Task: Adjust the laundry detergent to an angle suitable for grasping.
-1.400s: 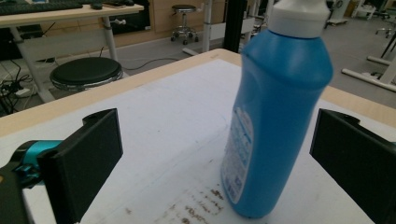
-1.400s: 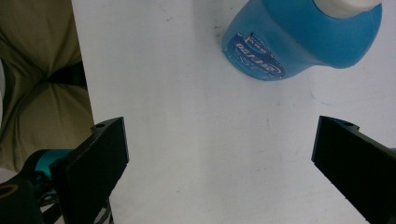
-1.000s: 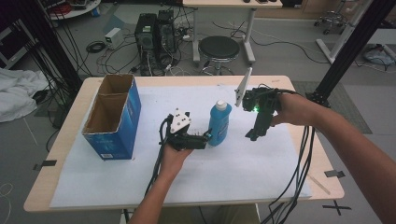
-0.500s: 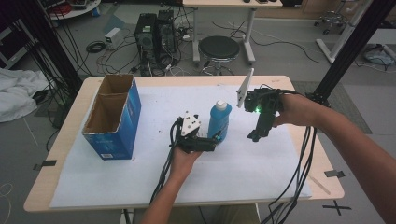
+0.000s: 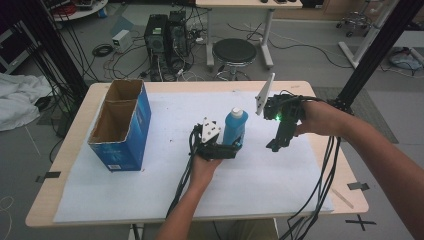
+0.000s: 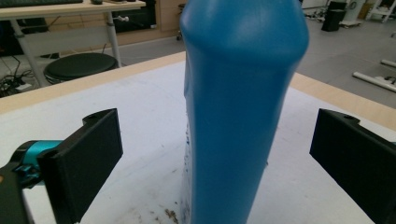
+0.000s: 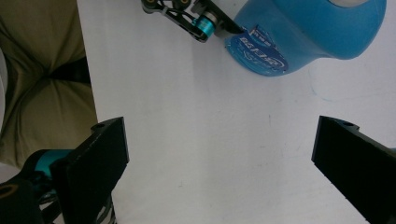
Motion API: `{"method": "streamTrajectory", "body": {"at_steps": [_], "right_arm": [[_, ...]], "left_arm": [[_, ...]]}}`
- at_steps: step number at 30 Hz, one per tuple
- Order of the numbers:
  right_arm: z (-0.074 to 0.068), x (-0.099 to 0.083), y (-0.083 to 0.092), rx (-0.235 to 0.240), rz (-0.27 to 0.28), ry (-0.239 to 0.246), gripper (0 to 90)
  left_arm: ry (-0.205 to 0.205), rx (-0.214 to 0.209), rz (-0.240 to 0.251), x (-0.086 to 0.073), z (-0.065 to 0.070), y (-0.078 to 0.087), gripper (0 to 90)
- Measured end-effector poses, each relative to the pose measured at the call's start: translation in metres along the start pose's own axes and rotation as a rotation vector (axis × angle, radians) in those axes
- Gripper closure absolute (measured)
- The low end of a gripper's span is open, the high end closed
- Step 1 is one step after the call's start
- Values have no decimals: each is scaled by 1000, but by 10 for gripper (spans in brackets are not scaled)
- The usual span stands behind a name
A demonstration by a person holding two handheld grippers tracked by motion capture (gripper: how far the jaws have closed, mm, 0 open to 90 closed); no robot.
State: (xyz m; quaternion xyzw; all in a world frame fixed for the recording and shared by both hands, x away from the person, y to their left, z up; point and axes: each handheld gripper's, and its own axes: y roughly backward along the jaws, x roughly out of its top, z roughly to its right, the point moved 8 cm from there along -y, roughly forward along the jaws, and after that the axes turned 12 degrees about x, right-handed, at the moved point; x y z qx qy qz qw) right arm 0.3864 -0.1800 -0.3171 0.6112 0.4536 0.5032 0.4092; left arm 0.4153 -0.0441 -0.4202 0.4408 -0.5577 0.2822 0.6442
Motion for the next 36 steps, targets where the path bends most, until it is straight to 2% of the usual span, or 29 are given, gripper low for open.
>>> {"method": "streamTrajectory", "body": {"at_steps": [4, 6, 15, 20, 23, 28, 36], "right_arm": [[0, 0, 0, 1, 4, 5, 28], [0, 0, 0, 3, 1, -1, 28], [1, 0, 0, 1, 6, 2, 28], [1, -1, 1, 1, 15, -2, 28], [3, -1, 2, -4, 17, 1, 28], [3, -1, 1, 0, 13, -1, 28], [3, -1, 0, 1, 9, -6, 28]], "left_arm": [[-13, 9, -2, 0, 0, -6, 24], [0, 6, 0, 1, 1, -9, 24], [9, 5, -4, 2, 8, -22, 24], [6, 1, -2, 3, 11, -26, 24], [24, 4, -9, 2, 10, -28, 24], [18, 14, -17, 0, 12, -29, 25], [28, -2, -15, 0, 10, -29, 126]]}}
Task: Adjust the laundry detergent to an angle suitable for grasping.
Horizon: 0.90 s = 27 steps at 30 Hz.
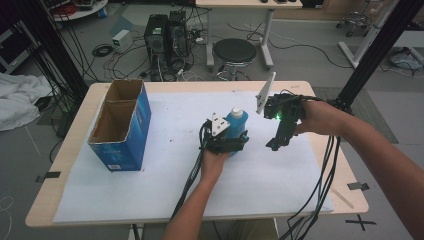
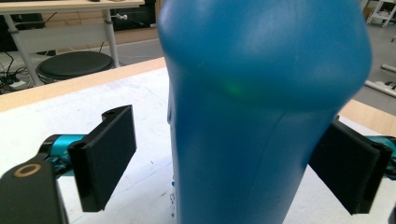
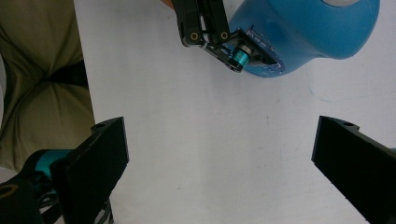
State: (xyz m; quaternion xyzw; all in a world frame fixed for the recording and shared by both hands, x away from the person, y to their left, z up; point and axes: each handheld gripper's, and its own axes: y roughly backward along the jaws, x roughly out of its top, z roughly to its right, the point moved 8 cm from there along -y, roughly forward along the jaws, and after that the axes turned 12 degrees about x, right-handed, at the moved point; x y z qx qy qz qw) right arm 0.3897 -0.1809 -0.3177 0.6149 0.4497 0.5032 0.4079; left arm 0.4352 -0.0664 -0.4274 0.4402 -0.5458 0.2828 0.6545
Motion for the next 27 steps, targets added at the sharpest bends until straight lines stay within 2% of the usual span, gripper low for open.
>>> {"method": "streamTrajectory", "body": {"at_steps": [6, 12, 14, 17, 22, 27], "right_arm": [[0, 0, 0, 0, -1, 1, 28], [-1, 0, 0, 1, 0, 2, 28], [-1, 0, 0, 2, 3, 1, 28], [-1, 0, 0, 1, 3, 2, 28], [-2, 0, 0, 2, 6, 4, 28], [-2, 0, 0, 3, 5, 5, 28]], "left_arm": [[-11, -4, 9, 1, 2, 1, 201], [-8, 9, 2, 0, 2, 0, 202], [1, 8, 9, 1, 2, 0, 231], [-9, 12, 5, 0, 1, 0, 246], [-13, 19, 11, 1, 2, 1, 324], [-20, 25, 10, 0, 3, 1, 333]]}}
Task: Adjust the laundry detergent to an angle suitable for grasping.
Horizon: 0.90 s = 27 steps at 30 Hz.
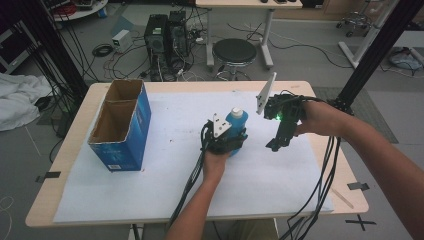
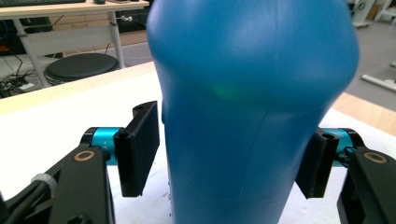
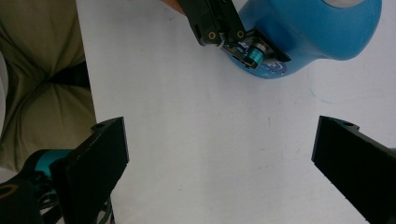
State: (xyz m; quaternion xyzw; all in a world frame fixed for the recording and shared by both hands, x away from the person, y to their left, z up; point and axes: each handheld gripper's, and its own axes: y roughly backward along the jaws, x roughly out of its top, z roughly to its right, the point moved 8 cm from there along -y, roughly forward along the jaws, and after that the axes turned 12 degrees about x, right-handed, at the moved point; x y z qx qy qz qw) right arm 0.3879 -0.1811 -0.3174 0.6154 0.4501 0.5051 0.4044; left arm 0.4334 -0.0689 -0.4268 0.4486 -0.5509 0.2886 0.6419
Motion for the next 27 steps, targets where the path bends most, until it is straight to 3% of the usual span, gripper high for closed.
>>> {"method": "streamTrajectory", "body": {"at_steps": [10, 22, 27], "right_arm": [[-1, -1, 0, 2, 7, -1, 28], [-1, -3, 1, 5, 13, -5, 28], [-1, -4, 2, 6, 18, -7, 28]], "left_arm": [[-26, 16, 15, 2, 1, 2, 429], [-23, 2, 12, 3, 1, 3, 440], [-67, -21, 3, 4, -4, 7, 443]]}}
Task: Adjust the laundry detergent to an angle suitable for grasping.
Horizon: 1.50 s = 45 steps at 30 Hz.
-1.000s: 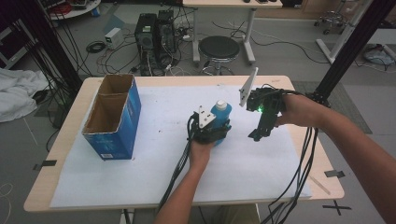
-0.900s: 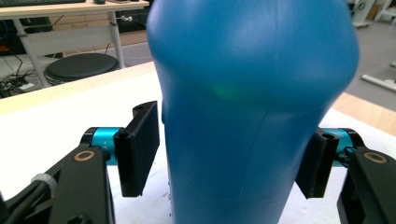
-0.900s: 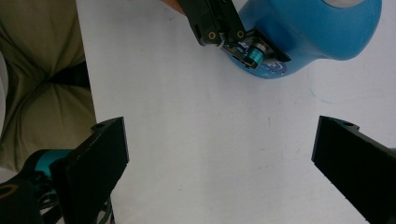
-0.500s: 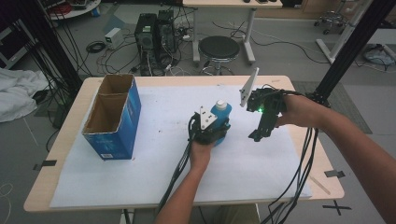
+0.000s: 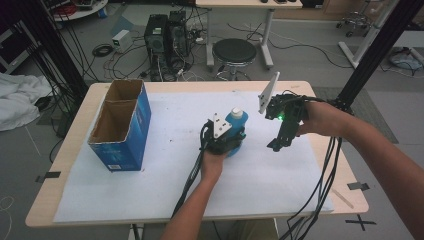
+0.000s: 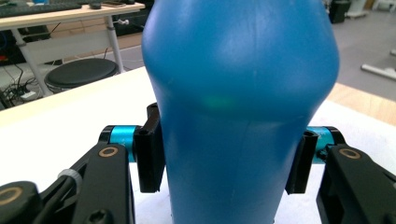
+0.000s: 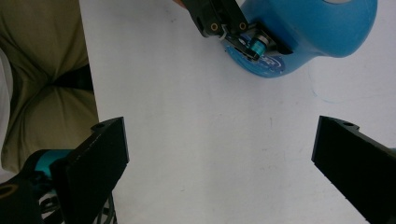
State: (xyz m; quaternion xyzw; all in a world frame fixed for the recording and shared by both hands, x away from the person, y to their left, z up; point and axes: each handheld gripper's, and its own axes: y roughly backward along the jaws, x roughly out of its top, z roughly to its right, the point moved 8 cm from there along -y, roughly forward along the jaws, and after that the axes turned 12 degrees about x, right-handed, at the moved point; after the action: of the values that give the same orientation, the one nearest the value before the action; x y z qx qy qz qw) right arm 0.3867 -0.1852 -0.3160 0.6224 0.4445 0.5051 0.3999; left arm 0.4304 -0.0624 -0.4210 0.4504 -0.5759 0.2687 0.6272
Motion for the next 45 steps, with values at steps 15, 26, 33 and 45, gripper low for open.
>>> {"method": "streamTrajectory", "body": {"at_steps": [15, 26, 33, 45], "right_arm": [[-4, -1, 1, -2, 9, -1, 28], [-6, -4, 0, 4, 14, -4, 28], [-5, -4, 0, 5, 16, -3, 28], [-3, -8, 0, 9, 21, -7, 28]], "left_arm": [[-71, -161, 28, 21, -23, 29, 443], [-104, -348, 38, 36, -32, 43, 443], [-111, -473, 30, 35, -35, 44, 444], [-161, -658, 49, 28, -19, 51, 445]]}}
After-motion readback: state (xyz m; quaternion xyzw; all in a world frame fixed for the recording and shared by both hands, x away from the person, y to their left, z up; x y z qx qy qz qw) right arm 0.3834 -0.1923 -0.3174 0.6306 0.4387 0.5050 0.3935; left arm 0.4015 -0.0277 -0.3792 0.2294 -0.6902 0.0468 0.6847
